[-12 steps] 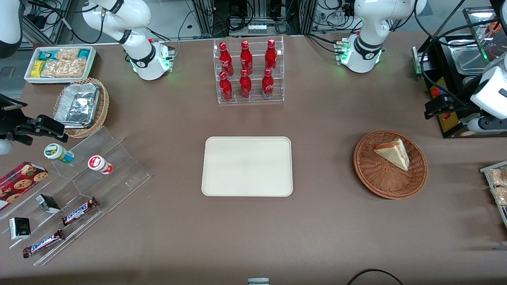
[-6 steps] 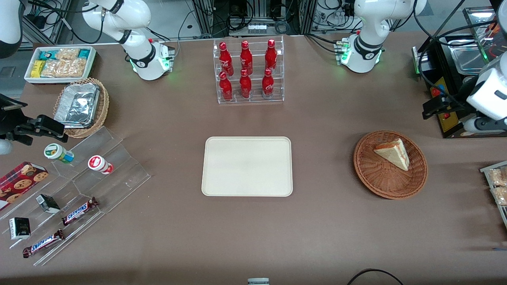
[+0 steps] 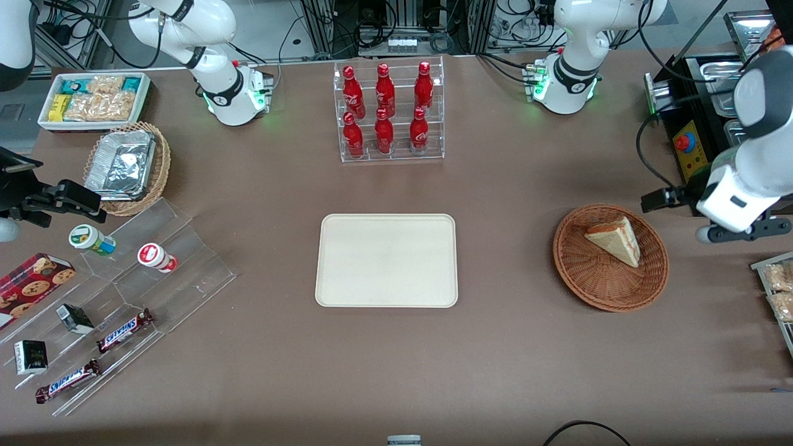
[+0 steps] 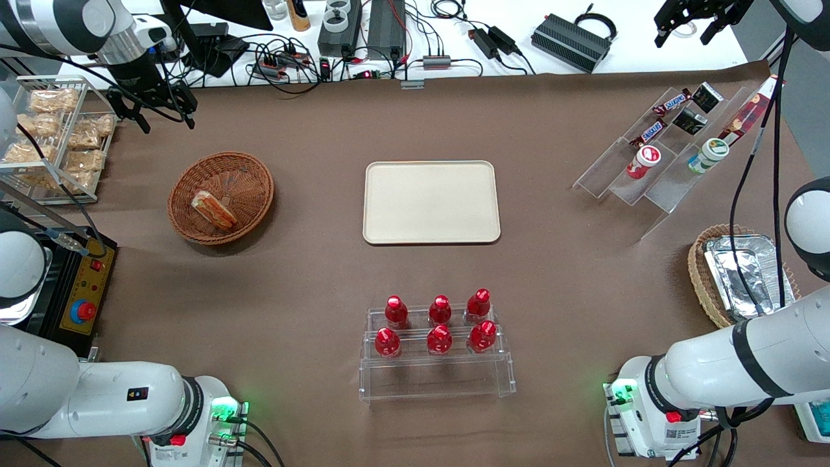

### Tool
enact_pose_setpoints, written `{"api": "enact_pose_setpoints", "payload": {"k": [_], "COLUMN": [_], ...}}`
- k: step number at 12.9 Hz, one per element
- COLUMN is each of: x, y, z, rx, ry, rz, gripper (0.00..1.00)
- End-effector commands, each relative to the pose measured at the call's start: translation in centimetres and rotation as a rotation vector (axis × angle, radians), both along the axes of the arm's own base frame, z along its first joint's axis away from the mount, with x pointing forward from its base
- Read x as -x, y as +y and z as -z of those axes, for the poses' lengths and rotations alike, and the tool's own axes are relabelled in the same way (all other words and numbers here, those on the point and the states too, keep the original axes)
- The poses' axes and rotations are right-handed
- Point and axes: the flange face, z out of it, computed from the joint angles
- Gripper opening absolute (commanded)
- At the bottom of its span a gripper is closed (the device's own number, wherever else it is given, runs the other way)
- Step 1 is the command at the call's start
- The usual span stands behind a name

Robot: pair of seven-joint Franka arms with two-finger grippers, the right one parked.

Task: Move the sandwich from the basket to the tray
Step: 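Move the left gripper down over the wrapped sandwich in the wicker basket, then close the left gripper on the sandwich and lift it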

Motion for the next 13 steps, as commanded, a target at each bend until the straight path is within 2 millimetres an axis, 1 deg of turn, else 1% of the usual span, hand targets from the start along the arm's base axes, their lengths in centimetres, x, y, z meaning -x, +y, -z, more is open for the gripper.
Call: {"api": "enact_pose_setpoints", "payload": {"k": [1,2,3,4,5,7,8,10,11,12,13], "x": [0.4,0.9,1.4,1.8,2.0,3.1,3.7,4.1,4.2,4.4,4.4], "y": [1.9,2.4,3.4,3.4,3.9,4.1,4.6,5.1,5.3,6.0,6.2], "z": [3.4,5.3,7.2,9.0,10.5,14.1,16.0,18.8,19.4,20.3,21.2], "rx": [0.006,0.003,0.001,-0.008,-0.01,-0.002,0.004,-0.001,-0.003,-0.003,0.003], "ry": [-0.009,-0.021,-0.037,-0.031,-0.042,-0.079,-0.092,-0.076,-0.076,-0.074,-0.077], "rz": [-0.074,-0.096,-0.122,-0.198,-0.3,-0.379,-0.437,-0.499,-0.532,-0.573,-0.593], "gripper": [1.0,1.0,1.0,1.0,1.0,1.0,1.0,1.0,1.0,1.0,1.0]}}
